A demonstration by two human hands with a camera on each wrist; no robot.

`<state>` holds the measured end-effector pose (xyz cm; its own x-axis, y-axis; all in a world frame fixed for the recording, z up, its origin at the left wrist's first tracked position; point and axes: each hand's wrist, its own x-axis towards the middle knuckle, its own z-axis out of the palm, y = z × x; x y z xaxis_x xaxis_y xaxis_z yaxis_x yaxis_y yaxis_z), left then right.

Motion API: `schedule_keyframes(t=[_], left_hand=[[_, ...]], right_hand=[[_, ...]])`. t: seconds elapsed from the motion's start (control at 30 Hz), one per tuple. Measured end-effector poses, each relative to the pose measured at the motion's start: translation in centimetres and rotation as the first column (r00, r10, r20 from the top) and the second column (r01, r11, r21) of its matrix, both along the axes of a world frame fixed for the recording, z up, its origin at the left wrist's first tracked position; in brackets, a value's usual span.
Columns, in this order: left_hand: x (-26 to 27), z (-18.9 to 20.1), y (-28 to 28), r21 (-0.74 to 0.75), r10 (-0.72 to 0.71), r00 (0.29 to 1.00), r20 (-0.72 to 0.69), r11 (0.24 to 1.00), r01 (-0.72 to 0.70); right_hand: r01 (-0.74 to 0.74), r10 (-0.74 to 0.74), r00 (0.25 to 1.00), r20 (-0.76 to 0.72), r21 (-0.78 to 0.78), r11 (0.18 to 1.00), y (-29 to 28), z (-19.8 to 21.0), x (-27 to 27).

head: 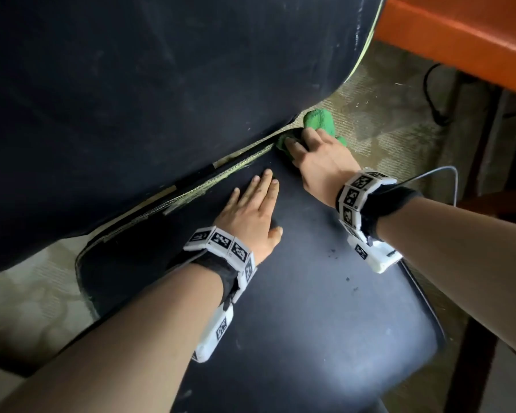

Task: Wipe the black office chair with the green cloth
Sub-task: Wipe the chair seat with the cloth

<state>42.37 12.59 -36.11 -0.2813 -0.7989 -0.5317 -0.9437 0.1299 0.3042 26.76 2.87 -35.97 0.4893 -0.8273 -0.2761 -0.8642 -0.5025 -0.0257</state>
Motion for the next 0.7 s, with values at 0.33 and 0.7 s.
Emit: schedule_keyframes(t=[0.33, 0.7], left_hand=[[0.0, -0.5, 0.3, 0.02, -0.021, 0.999, 0.029, 1.0, 0.021], [0.3, -0.9, 0.4, 0.018, -0.031, 0.999, 0.024, 0.999, 0.03]], right_hand=[[0.261, -0.264, 0.962, 0.063, 0.057, 0.964, 0.3, -0.6, 2.0], [0.213, -0.219, 0.969, 0.113, 0.064, 0.975, 0.5, -1.6, 1.9]])
